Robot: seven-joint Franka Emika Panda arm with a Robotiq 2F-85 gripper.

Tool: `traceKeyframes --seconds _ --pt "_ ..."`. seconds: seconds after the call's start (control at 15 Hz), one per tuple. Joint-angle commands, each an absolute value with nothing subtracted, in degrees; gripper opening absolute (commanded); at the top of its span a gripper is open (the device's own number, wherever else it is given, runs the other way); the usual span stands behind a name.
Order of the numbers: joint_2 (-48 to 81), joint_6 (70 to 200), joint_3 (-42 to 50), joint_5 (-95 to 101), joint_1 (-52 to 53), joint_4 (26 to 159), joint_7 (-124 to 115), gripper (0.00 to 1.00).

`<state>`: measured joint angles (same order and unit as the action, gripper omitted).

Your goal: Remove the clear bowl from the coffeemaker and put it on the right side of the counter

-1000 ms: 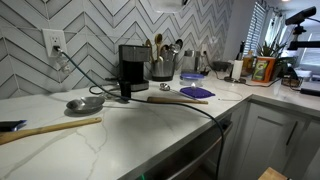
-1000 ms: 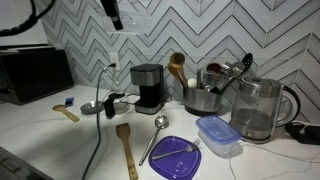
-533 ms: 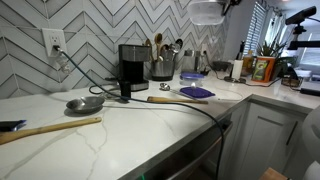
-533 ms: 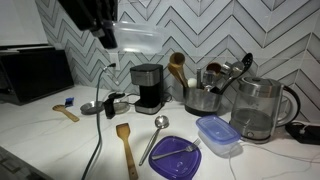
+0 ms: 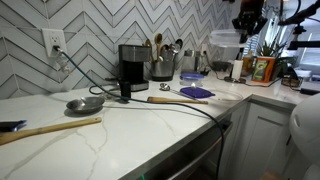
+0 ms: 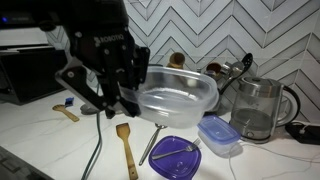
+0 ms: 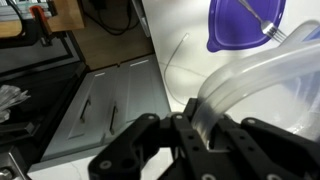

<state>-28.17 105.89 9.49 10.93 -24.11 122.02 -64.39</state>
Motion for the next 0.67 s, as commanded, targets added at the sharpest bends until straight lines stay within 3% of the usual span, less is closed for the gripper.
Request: traceKeyframes --seconds 0.0,0.47,0.6 --pt "-26.54 111.92 7.95 15.29 -26.74 126.46 -75.71 0.02" --pt "-19.68 114.05 8.21 22.83 -25.84 128.12 -90.93 0.02" --pt "-20.33 112.47 9.16 21.77 -24.56 127.39 -89.02 0.07"
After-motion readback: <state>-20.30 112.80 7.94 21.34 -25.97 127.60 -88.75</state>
